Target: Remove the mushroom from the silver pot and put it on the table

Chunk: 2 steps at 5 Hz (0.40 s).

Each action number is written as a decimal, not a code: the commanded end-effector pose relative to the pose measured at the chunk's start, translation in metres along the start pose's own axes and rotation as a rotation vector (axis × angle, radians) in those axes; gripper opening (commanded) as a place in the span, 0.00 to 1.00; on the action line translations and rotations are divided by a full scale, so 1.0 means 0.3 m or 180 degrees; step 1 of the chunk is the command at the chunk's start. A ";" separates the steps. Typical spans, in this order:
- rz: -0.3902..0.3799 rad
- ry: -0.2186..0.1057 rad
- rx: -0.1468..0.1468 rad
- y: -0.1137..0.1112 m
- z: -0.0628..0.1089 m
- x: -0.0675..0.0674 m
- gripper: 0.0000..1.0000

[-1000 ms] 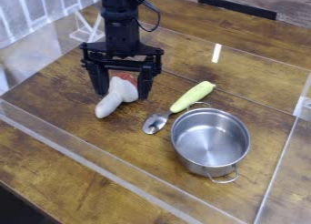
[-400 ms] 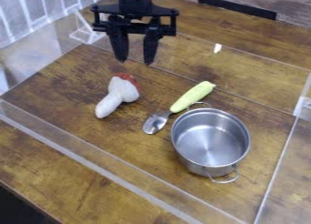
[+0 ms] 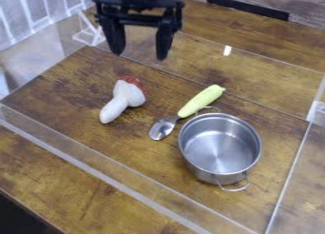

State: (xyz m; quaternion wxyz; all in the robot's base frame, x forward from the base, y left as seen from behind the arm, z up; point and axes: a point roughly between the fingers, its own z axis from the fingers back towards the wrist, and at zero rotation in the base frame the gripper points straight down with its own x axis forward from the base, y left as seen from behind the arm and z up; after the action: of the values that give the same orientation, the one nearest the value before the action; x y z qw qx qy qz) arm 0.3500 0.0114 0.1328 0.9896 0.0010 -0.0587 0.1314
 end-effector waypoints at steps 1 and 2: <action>-0.0339 -0.0331 -0.0058 0.022 0.104 0.010 1.00; -0.0718 -0.0378 -0.0084 0.013 0.093 -0.005 1.00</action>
State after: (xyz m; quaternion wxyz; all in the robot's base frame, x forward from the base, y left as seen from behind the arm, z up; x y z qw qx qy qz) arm 0.3474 0.0094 0.1323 0.9971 0.0002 -0.0751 0.0155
